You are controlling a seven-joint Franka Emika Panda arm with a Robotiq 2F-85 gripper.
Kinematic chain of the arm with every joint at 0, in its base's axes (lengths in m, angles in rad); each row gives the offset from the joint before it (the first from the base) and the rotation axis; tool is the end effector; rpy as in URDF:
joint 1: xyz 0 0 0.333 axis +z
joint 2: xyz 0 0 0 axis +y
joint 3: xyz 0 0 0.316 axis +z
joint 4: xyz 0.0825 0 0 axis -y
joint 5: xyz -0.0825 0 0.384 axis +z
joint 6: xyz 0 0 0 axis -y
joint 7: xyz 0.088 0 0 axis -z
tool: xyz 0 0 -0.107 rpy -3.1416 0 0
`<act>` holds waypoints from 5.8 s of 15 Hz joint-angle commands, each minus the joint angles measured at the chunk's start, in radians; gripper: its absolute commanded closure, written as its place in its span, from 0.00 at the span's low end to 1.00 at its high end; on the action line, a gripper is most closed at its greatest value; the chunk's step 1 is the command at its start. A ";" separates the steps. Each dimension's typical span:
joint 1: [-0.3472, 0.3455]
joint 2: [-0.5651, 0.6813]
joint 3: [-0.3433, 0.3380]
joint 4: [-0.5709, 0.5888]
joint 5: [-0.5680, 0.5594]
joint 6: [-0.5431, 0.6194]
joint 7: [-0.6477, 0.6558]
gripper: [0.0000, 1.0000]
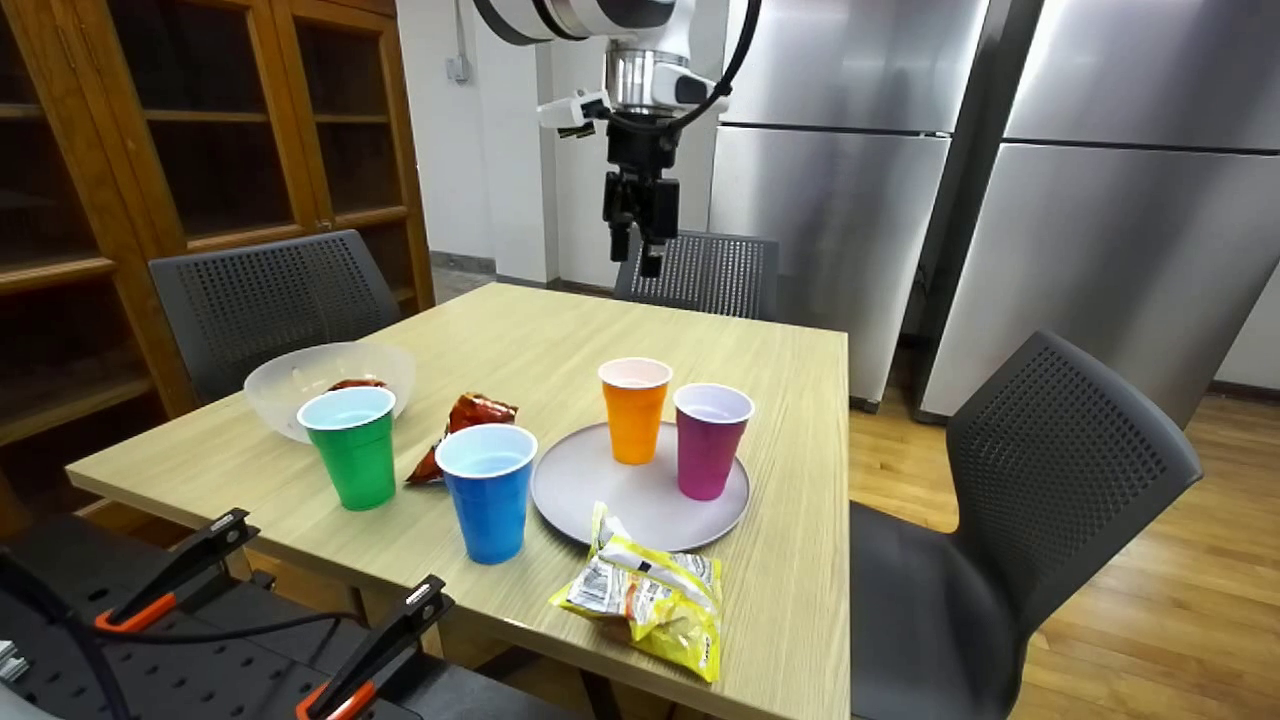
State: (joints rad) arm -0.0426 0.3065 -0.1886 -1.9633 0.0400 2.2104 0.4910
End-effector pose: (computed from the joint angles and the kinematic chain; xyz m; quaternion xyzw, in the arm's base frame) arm 0.5879 -0.1327 0.3165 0.9319 -0.3614 -0.0249 0.0160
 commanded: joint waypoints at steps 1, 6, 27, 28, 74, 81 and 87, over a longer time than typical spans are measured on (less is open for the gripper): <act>0.023 -0.092 0.055 -0.105 -0.021 -0.017 -0.111 0.00; 0.048 -0.138 0.121 -0.195 -0.025 -0.037 -0.270 0.00; 0.091 -0.145 0.186 -0.404 -0.132 0.047 -0.355 0.00; 0.096 -0.129 0.188 -0.399 -0.130 0.063 -0.347 0.00; 0.191 0.111 0.156 -0.213 -0.135 0.116 -0.171 1.00; 0.249 0.031 0.165 -0.185 -0.170 0.118 -0.106 1.00; 0.314 -0.024 0.185 -0.158 -0.227 0.125 0.015 1.00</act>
State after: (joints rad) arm 0.2449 0.3223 -0.0195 -2.1237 -0.1401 2.3445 0.4211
